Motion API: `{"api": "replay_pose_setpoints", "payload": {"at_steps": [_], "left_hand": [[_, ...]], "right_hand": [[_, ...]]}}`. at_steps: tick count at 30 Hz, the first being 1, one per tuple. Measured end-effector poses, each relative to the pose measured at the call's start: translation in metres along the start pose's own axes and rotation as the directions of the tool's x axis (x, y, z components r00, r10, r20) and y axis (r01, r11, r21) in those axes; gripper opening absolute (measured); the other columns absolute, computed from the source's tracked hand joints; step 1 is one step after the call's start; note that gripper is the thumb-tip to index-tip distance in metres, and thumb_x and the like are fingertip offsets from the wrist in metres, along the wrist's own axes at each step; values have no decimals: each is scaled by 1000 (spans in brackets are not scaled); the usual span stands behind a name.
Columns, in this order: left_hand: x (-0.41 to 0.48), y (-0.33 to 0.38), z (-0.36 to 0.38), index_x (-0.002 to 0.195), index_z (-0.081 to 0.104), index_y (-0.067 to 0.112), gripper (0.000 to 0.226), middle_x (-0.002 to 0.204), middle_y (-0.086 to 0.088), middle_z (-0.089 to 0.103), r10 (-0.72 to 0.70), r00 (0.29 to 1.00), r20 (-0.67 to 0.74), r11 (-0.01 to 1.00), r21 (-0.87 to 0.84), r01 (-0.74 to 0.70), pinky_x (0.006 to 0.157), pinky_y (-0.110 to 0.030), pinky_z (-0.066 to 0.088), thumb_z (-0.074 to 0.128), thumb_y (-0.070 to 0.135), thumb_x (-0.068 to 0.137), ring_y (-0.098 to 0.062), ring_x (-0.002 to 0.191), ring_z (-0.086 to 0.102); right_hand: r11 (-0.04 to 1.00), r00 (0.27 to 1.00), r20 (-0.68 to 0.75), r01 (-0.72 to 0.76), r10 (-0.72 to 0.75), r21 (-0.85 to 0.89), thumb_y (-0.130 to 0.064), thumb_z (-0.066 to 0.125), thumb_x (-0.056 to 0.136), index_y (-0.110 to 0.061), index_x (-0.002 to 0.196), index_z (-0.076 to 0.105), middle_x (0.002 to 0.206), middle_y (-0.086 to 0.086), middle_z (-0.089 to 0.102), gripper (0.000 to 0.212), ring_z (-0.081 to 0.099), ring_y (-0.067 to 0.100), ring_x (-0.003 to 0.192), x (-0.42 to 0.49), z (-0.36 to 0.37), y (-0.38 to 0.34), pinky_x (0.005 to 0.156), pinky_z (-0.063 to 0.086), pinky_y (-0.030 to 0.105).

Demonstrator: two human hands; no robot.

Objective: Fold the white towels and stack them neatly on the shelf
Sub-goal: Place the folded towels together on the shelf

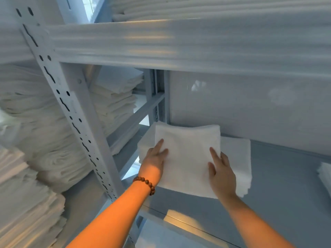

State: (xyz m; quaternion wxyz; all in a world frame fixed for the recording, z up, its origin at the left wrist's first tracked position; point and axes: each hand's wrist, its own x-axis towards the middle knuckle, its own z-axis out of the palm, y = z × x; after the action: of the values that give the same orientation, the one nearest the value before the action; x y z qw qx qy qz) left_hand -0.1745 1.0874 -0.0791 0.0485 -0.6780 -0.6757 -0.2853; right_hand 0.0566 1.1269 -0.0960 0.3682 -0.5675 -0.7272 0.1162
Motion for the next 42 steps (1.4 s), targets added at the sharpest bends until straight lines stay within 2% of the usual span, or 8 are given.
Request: {"api": "replay_pose_setpoints", "payload": {"at_steps": [6,12,17,22,28,32,36,42], "left_hand": [[79,-49,-3,124,60,12,43,155,-4,24,84,995,57,996,-14,-83,107,-38,35,43,-6,89,-33,131,36],[143,-90,12,129,55,16,43,158,-1,16,35,994,106,994,95,-45,108,-33,31,41,-2,92,-33,133,34],[168,-119,40,132,50,21,47,159,5,9,-21,973,228,982,186,-23,109,-34,32,38,-3,93,-30,135,31],[183,-139,65,135,48,18,42,158,0,12,-68,947,315,963,269,-21,111,-34,27,35,5,98,-29,132,35],[180,-147,83,123,54,11,31,136,-14,46,-224,879,422,946,312,91,102,-42,39,40,10,95,-34,125,44],[180,-126,89,139,41,20,44,156,-3,21,-143,927,347,944,329,23,116,-46,14,28,27,98,-29,143,13],[146,-103,112,149,16,28,52,159,1,6,-94,866,492,949,307,-72,116,-48,2,11,40,99,-25,146,2],[131,-141,101,150,6,31,55,160,3,1,-187,876,444,947,317,41,117,-43,-2,8,47,98,-20,146,-3]], "right_hand": [[998,998,-38,-50,48,-41,-21,47,95,-29,144,36,145,5,36,50,61,30,103,57,32,-27,80,53,38],[992,997,-2,-77,77,-101,-25,40,98,-35,145,28,151,6,30,49,52,26,123,120,71,-41,89,49,39],[983,990,54,-122,131,-136,-25,38,99,-35,146,26,153,1,26,50,55,24,119,146,110,-36,86,50,35],[970,975,136,-148,176,-191,-25,37,99,-33,145,27,154,2,22,48,55,27,118,157,146,-28,90,48,37],[940,886,357,-203,296,-275,-32,36,98,-18,138,37,149,17,25,42,42,35,127,166,158,-24,101,39,40],[870,942,310,43,129,-492,-45,30,97,-20,137,40,158,14,2,48,8,32,144,163,160,-42,113,19,45],[873,832,552,227,57,-432,-41,8,99,-25,151,5,160,2,-7,54,-8,20,147,143,184,-55,119,-2,47],[891,826,537,105,169,-442,-47,7,99,-19,151,0,160,2,-8,60,-10,17,147,144,169,-31,119,-2,43]]}}
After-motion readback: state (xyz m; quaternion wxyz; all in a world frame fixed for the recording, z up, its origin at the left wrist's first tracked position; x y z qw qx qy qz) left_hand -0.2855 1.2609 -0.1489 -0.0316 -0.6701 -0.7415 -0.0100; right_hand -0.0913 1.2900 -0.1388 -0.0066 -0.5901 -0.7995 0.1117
